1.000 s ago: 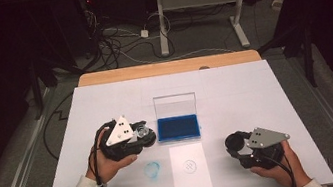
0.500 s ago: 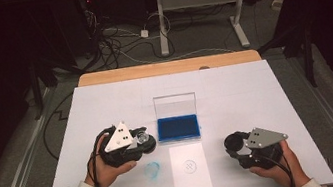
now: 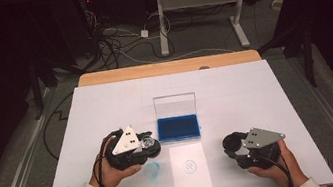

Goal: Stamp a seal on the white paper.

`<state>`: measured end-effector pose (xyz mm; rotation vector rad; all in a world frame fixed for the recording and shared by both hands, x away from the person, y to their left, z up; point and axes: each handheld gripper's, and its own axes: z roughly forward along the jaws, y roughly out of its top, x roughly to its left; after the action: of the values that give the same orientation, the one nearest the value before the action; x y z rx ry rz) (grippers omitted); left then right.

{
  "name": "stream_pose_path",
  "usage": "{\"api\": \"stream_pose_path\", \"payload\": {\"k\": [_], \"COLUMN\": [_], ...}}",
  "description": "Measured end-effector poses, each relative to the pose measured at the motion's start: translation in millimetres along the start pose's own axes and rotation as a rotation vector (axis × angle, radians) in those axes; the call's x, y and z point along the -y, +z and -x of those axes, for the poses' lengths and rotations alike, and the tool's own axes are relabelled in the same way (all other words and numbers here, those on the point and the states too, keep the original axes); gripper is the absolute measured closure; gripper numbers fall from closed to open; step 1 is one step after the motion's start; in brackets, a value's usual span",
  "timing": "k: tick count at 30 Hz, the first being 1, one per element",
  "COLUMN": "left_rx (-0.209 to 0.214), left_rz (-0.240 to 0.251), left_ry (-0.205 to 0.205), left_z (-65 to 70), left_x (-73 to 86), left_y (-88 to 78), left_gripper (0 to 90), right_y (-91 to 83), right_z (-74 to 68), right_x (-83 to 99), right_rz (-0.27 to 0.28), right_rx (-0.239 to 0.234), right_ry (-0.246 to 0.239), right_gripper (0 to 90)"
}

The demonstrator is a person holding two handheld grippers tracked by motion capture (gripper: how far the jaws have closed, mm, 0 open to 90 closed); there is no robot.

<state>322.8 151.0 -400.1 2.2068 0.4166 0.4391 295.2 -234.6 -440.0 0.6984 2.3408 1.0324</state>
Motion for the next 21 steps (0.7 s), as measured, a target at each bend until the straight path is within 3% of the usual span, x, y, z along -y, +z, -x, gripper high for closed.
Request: {"api": "stream_pose_path", "payload": {"k": [12, 21], "left_rx": [0.022, 0.071], "left_rz": [-0.005, -0.011], "left_ry": [0.005, 0.047], "left_z": [2.4, 18.8], "left_x": [-3.0, -11.1], "left_y": [4.4, 10.7], "left_gripper": [54.7, 54.7], "right_y": [0.4, -3.2], "right_z": [-1.4, -1.8], "right_x": [1.2, 3.3], "right_rz": [-0.002, -0.003], "right_rx": [-0.007, 0.001], "right_ry": [0.002, 0.002], "right_gripper": [38.6, 38.5]}}
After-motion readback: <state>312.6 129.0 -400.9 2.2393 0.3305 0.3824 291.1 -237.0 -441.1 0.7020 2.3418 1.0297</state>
